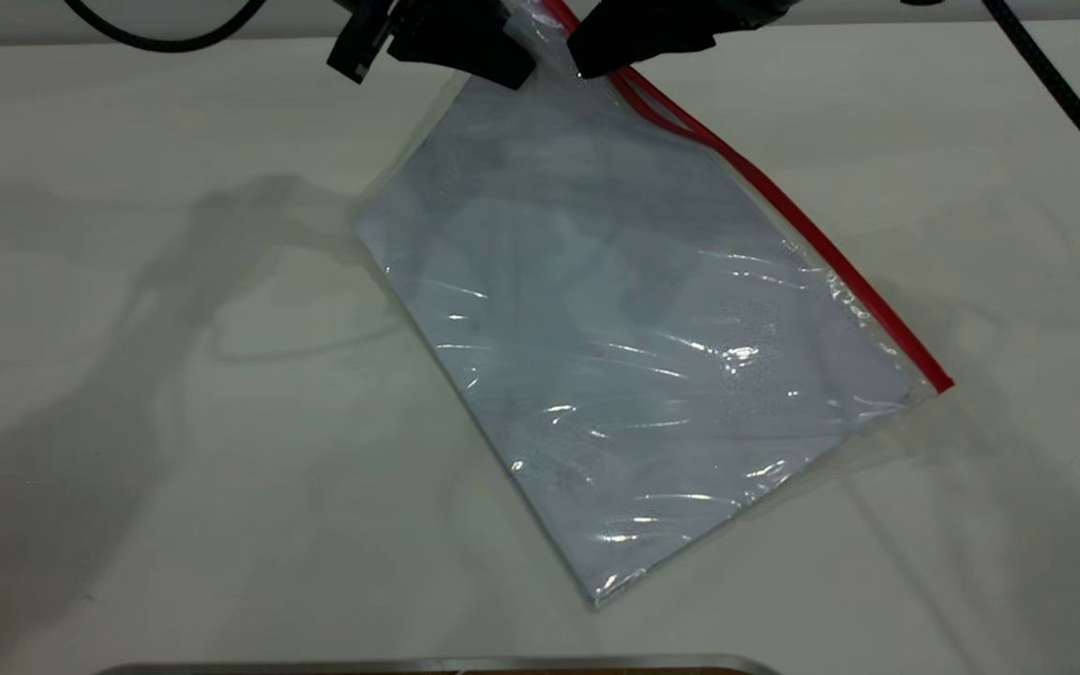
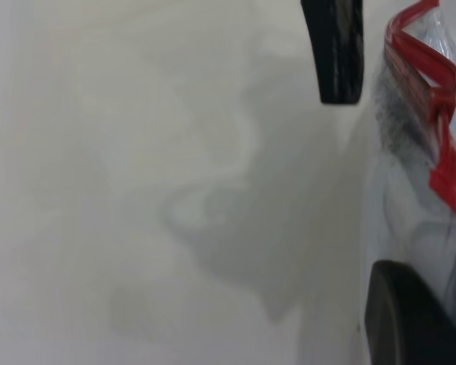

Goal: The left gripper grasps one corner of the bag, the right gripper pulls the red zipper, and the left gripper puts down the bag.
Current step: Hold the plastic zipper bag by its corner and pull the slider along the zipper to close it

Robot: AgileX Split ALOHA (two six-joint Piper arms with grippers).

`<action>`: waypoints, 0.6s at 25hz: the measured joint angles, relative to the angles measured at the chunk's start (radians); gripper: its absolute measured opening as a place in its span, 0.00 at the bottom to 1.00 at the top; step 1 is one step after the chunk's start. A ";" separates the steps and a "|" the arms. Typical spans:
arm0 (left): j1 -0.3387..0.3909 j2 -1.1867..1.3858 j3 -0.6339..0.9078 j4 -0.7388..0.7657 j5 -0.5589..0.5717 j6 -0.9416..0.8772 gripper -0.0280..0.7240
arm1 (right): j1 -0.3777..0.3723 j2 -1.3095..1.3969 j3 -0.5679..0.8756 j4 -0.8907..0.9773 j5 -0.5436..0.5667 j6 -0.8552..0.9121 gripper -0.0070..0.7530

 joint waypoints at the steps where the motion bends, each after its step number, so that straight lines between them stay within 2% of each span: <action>1: 0.000 0.000 0.000 -0.002 0.000 -0.009 0.11 | 0.000 0.001 0.000 0.005 0.000 0.000 0.68; 15: 0.000 0.000 0.000 -0.005 0.000 -0.084 0.11 | 0.000 0.001 0.000 0.100 -0.007 -0.048 0.31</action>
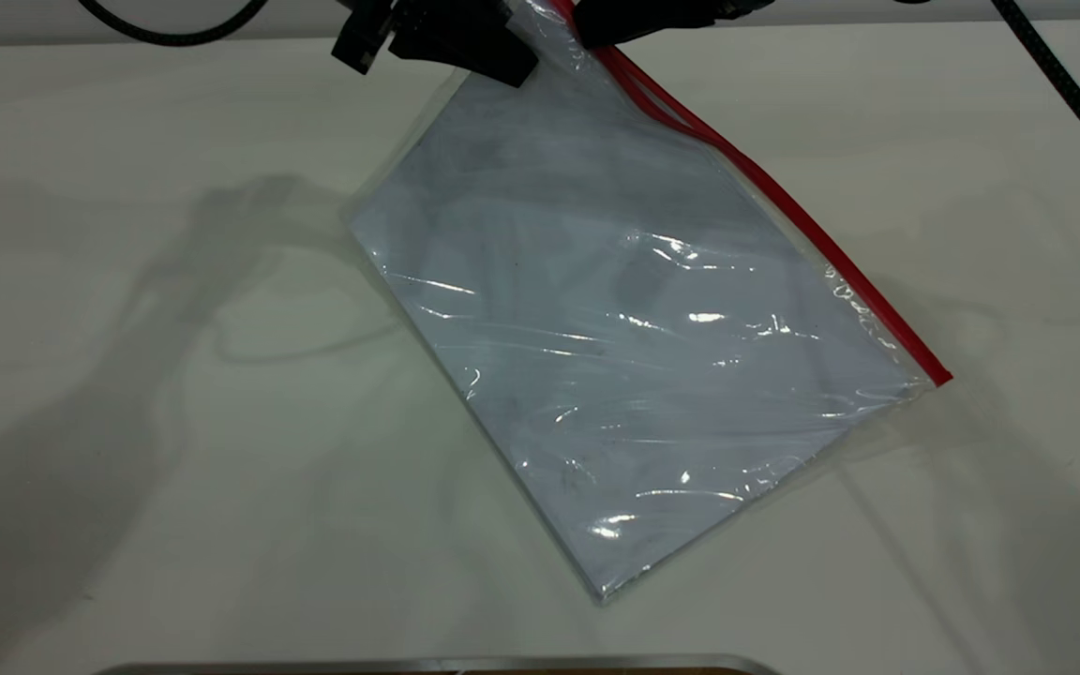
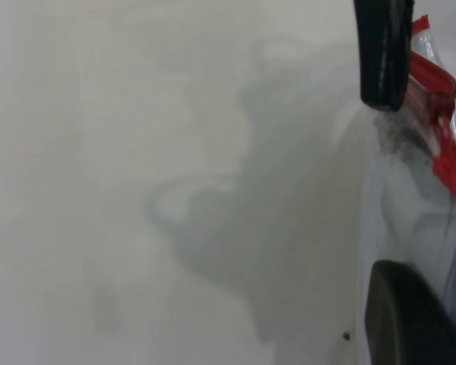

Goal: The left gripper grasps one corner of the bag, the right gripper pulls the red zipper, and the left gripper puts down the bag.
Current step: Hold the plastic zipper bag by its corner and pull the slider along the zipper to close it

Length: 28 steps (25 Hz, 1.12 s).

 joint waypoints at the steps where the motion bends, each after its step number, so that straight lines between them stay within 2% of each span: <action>1: 0.000 0.000 0.000 0.000 0.000 -0.009 0.11 | 0.000 0.000 0.000 0.003 -0.002 0.000 0.30; 12: 0.000 0.000 0.000 -0.001 0.004 -0.087 0.11 | 0.000 0.000 0.000 0.017 -0.008 -0.001 0.28; 25: 0.000 0.000 0.000 -0.045 0.023 -0.089 0.11 | 0.000 0.000 0.000 0.017 -0.009 -0.002 0.28; 28: 0.000 0.000 0.000 -0.045 0.023 -0.090 0.11 | 0.000 0.000 0.000 0.017 -0.012 -0.002 0.21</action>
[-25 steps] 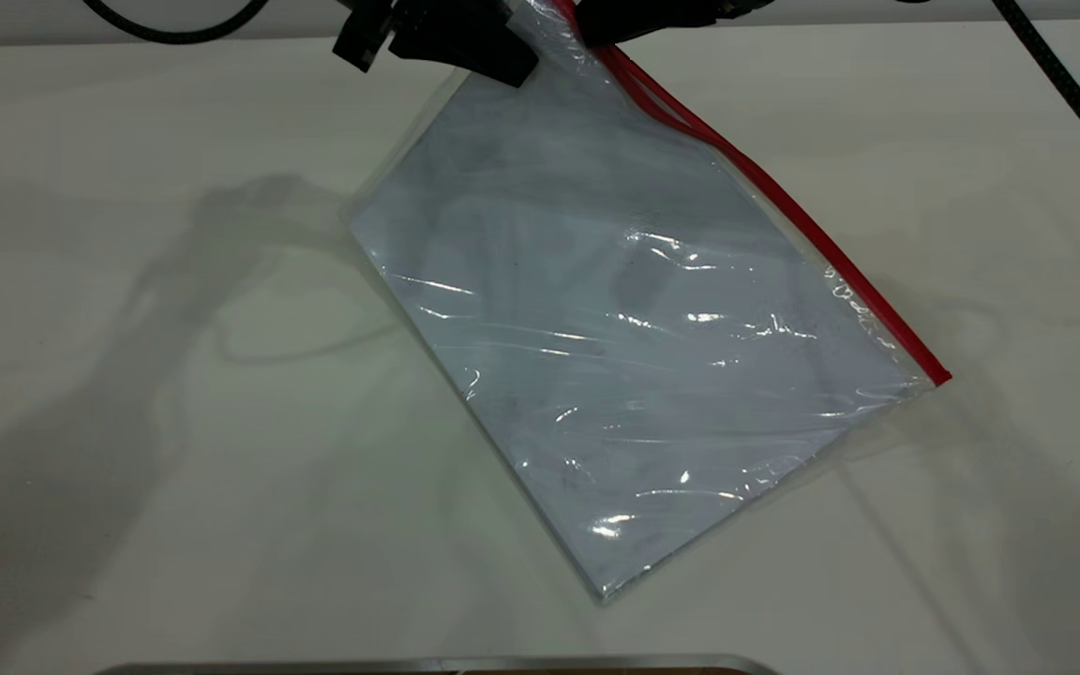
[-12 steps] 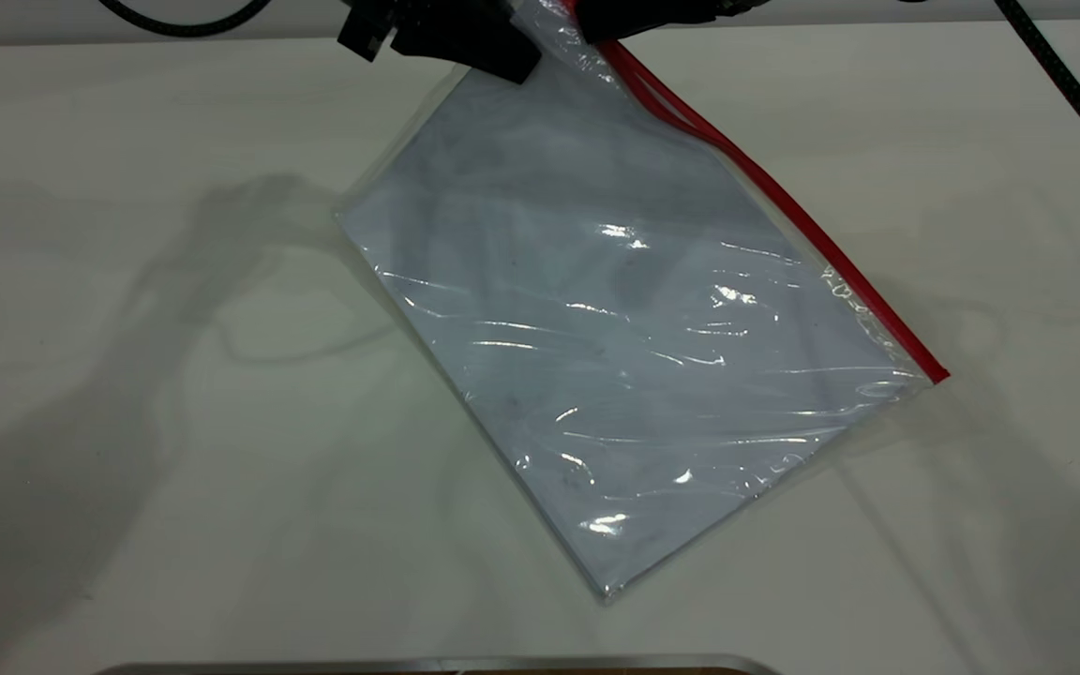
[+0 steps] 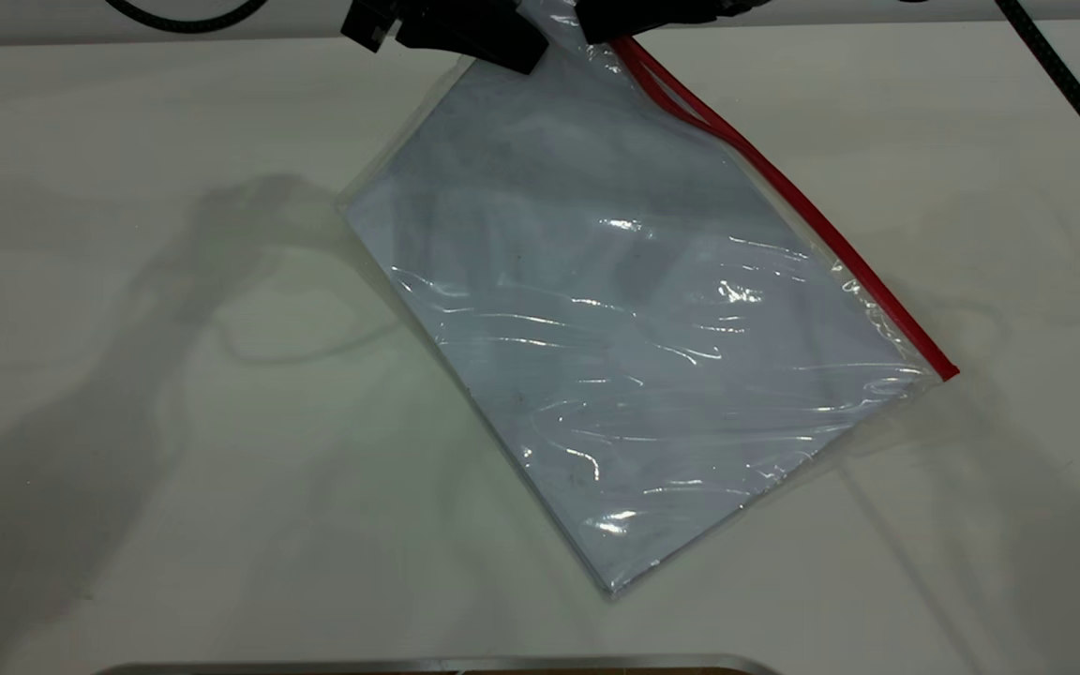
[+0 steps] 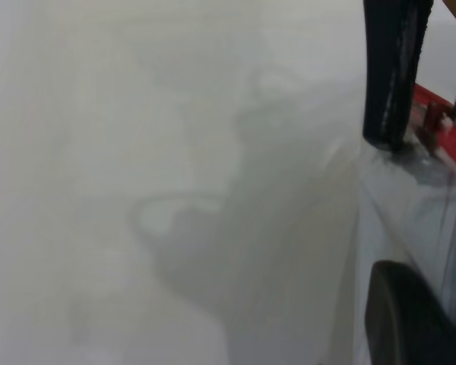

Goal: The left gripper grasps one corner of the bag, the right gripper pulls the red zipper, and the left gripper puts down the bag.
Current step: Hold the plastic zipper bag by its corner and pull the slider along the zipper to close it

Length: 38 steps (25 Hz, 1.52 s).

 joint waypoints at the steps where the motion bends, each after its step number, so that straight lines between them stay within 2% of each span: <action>1: 0.000 0.000 0.000 0.000 0.000 0.000 0.11 | 0.000 0.000 0.000 0.000 0.000 0.000 0.16; 4: 0.000 0.000 0.000 0.000 0.002 0.000 0.11 | 0.000 0.000 0.000 -0.015 0.000 -0.002 0.06; 19: -0.010 0.001 0.000 0.000 -0.001 -0.019 0.11 | -0.017 -0.002 -0.011 -0.203 0.011 0.138 0.06; 27: -0.017 0.001 0.000 -0.004 -0.009 -0.032 0.11 | -0.023 0.000 -0.012 -0.247 0.011 0.170 0.07; 38: -0.003 0.016 0.000 -0.001 -0.034 -0.058 0.11 | -0.025 0.040 -0.018 -0.277 -0.015 0.173 0.17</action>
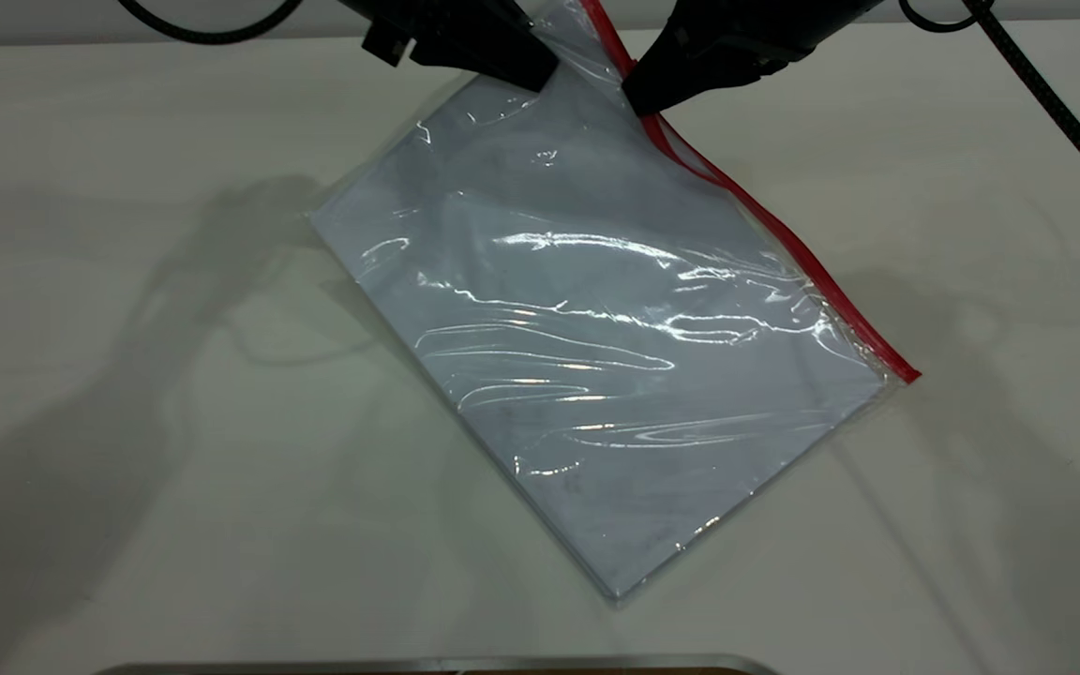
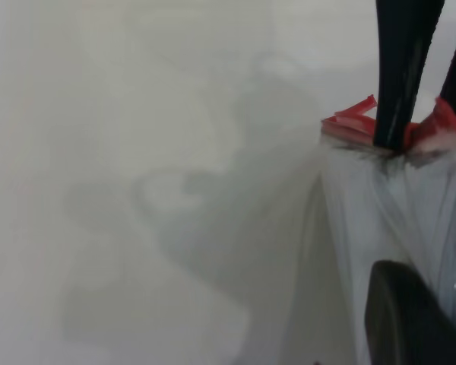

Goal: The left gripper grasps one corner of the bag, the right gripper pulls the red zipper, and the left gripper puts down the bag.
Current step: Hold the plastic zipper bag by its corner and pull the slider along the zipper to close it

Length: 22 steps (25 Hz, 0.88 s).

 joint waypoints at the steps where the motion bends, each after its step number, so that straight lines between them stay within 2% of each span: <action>1: 0.006 0.000 0.000 -0.003 0.001 -0.004 0.11 | 0.000 0.002 0.001 -0.009 -0.004 0.000 0.17; 6: 0.043 -0.003 0.000 -0.011 0.008 -0.026 0.11 | -0.001 0.019 0.008 -0.038 -0.026 0.000 0.18; 11: 0.046 -0.005 0.000 0.004 0.029 -0.028 0.11 | -0.001 0.021 0.008 -0.017 -0.057 0.000 0.22; 14: 0.044 -0.005 0.000 0.011 0.030 -0.041 0.11 | -0.003 0.008 0.008 0.013 -0.064 -0.007 0.32; 18: 0.042 -0.005 0.000 0.012 0.030 -0.080 0.11 | -0.003 -0.012 -0.004 0.075 -0.023 -0.045 0.50; 22: 0.029 -0.005 0.000 0.013 0.030 -0.102 0.11 | -0.003 -0.015 -0.005 0.169 0.013 -0.112 0.56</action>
